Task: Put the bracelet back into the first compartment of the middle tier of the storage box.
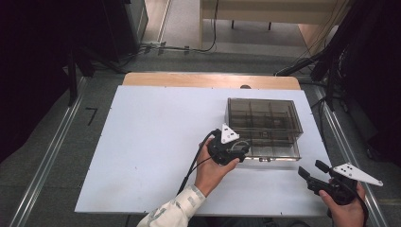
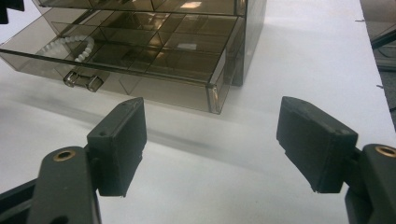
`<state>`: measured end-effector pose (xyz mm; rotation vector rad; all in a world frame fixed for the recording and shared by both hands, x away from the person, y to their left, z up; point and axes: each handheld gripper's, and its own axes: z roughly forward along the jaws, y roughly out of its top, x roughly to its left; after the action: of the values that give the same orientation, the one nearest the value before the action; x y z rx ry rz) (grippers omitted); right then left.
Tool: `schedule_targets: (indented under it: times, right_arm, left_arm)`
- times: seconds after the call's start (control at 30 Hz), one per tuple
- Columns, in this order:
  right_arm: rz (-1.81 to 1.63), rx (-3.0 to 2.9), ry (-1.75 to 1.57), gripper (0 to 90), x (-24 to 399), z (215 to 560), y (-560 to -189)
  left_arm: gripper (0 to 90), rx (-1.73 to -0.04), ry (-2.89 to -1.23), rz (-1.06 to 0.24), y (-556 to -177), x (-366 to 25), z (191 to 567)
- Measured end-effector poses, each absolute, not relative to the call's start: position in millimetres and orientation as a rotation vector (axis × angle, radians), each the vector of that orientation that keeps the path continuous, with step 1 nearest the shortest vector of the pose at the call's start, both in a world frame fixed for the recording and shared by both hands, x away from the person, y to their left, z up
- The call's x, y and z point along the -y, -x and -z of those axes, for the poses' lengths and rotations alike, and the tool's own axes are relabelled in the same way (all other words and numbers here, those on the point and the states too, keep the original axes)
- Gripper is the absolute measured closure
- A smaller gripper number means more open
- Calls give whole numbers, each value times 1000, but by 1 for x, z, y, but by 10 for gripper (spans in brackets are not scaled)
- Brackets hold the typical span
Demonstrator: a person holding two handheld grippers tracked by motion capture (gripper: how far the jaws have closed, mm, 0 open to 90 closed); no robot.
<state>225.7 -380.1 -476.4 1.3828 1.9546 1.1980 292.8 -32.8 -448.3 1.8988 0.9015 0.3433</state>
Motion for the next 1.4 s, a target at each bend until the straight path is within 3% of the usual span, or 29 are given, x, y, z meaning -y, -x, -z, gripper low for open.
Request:
schedule_targets:
  times: [0.2, 0.4, 1.4]
  right_arm:
    - [-1199, -1954, -1383, 227, 380, 476, -226]
    - [-1199, -1951, -1384, 227, 380, 476, -226]
    - [-1194, -1954, -1386, 227, 379, 477, -226]
  left_arm:
    - [291, -917, -1894, -370, -290, 27, 448]
    - [207, -950, -1873, -380, -289, 14, 448]
    - [121, -1077, -1840, -413, -265, -54, 453]
